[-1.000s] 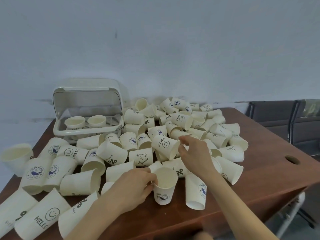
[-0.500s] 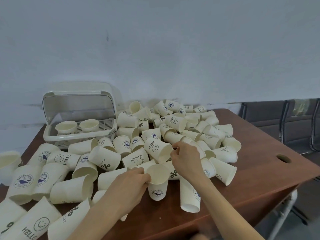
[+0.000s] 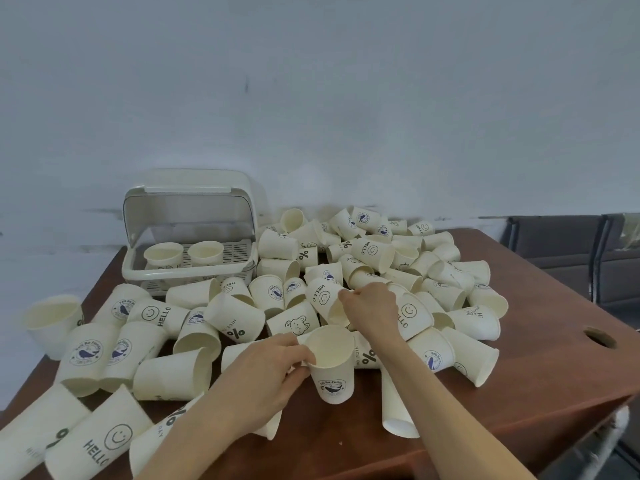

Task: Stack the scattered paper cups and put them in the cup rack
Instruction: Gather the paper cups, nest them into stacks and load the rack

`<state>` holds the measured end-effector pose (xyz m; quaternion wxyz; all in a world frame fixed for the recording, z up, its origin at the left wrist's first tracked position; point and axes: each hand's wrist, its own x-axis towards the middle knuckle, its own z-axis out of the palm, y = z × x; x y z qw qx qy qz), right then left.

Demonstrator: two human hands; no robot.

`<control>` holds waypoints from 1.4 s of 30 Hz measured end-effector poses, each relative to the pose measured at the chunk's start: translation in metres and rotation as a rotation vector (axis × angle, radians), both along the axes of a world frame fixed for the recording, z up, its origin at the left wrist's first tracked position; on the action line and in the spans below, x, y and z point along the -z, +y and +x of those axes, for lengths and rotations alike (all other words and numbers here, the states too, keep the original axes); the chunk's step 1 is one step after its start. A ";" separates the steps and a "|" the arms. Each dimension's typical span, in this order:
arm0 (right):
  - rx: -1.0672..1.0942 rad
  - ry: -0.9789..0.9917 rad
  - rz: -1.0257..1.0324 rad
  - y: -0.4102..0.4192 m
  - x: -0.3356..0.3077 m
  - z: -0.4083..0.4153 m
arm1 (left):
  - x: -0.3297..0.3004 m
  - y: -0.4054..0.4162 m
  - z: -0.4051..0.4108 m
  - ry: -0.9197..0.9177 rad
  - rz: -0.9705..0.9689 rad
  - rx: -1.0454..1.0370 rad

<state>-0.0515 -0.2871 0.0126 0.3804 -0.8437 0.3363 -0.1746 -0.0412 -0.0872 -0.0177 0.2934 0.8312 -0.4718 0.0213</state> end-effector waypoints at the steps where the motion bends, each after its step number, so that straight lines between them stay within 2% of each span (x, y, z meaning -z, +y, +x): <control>1: 0.011 -0.017 0.023 0.001 -0.001 0.002 | -0.002 0.001 0.001 0.005 -0.016 -0.006; 10: 0.028 -0.097 -0.010 0.008 -0.003 0.011 | -0.018 0.013 0.012 0.026 -0.131 -0.097; 19: 0.030 -0.227 -0.156 0.020 -0.012 0.012 | -0.020 0.022 0.022 0.003 -0.200 -0.197; 33: -0.118 -0.344 -0.304 0.058 -0.025 0.032 | -0.032 0.050 0.040 -0.076 -0.310 -0.383; 42: -0.214 -0.361 -0.306 0.086 -0.023 0.052 | -0.037 0.072 0.056 -0.103 -0.373 -0.491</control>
